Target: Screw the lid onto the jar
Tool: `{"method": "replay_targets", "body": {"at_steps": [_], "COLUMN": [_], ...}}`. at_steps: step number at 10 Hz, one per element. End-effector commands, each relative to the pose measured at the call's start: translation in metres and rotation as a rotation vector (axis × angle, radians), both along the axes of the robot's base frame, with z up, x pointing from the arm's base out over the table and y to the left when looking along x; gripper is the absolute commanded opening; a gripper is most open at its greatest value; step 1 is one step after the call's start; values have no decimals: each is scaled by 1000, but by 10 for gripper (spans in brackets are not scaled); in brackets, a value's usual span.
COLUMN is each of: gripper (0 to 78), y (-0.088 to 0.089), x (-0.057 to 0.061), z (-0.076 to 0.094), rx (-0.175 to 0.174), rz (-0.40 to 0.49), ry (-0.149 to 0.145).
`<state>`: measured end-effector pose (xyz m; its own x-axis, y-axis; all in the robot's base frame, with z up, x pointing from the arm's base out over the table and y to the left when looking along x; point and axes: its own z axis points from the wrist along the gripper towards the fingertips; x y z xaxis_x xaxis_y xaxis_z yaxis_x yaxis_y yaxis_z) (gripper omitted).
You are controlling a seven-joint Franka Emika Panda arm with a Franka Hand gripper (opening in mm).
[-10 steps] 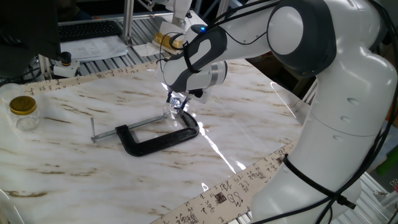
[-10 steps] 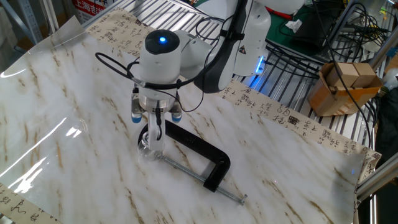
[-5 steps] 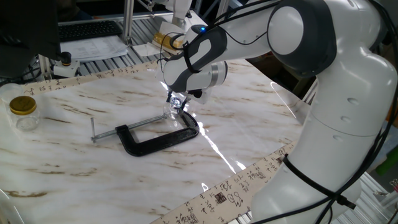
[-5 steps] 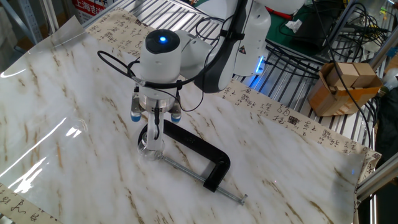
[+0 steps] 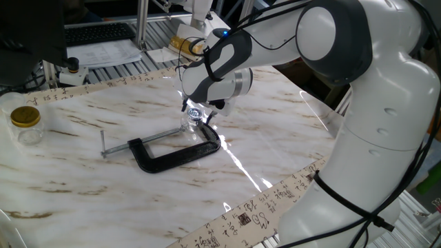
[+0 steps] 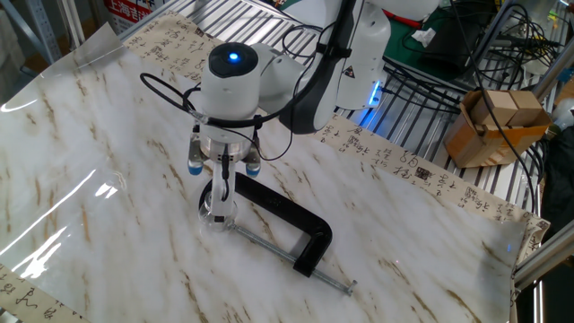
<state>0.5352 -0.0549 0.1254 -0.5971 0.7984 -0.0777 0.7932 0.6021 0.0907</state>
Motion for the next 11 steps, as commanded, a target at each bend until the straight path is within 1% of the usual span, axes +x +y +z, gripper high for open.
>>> {"method": "replay_targets", "body": {"at_steps": [1, 4, 6, 7, 8, 9, 11], "gripper": [774, 774, 774, 774, 774, 774, 774], "y": [-3, -3, -2, -2, -2, -1, 0], "x": [-2, -2, -3, -4, -4, -7, -11], "z": [-2, -1, 3, 13, 16, 31, 48], "rx": [18, 16, 12, 7, 4, -10, -40], "rz": [-79, -65, -35, 9, 28, 167, 447], "ry": [0, 5, 14, 29, 30, 46, 62]}}
